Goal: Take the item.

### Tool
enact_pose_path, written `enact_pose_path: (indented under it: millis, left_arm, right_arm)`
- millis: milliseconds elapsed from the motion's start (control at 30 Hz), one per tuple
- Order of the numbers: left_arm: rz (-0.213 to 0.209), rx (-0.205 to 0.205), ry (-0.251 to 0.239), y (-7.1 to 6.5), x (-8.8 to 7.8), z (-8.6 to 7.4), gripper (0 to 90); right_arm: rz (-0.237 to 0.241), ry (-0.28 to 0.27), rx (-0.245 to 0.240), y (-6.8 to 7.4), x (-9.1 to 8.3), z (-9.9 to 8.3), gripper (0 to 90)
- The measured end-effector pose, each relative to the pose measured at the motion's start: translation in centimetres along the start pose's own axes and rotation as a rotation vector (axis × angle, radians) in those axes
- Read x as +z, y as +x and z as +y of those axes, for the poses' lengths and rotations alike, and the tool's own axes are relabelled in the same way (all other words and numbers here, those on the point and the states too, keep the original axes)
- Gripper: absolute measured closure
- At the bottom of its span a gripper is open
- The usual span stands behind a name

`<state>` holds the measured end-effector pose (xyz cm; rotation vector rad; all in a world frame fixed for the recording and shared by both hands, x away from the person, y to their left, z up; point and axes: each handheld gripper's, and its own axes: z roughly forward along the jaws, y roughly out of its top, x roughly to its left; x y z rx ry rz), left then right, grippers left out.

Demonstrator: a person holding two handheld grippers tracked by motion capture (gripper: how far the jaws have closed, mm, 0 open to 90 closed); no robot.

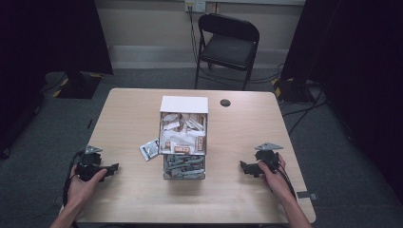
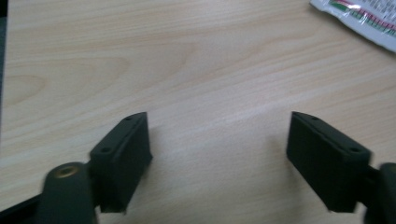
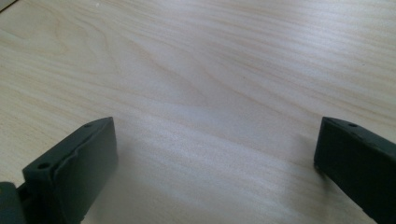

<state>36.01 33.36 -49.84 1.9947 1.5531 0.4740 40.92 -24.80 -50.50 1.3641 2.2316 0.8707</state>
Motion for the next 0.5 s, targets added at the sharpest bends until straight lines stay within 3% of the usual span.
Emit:
enact_pose_path:
  millis: [33, 67, 100, 200, 500]
  left_arm:
    - [0.027, 0.04, -0.019, -0.2, 0.21, -0.17, 18.2]
    - [0.027, 0.049, -0.045, -0.22, 0.42, -0.3, 13.9]
    - [0.01, 0.034, -0.057, -0.03, 0.61, -0.4, 13.3]
    - [0.016, 0.027, -0.099, 0.25, 1.09, -0.82, 4.3]
    - [0.033, 0.01, -0.103, -0.03, 0.97, -0.94, 4.7]
  right_arm:
    - [0.0, 0.0, 0.0, 0.0, 0.0, 0.0, 0.0]
    - [0.0, 0.0, 0.0, 0.0, 0.0, 0.0, 0.0]
    - [0.0, 0.0, 0.0, 0.0, 0.0, 0.0, 0.0]
    - [-0.001, 0.0, 0.001, 0.01, -0.01, -0.01, 0.0]
    - [-0.001, 0.0, 0.001, 0.01, -0.01, -0.01, 0.0]
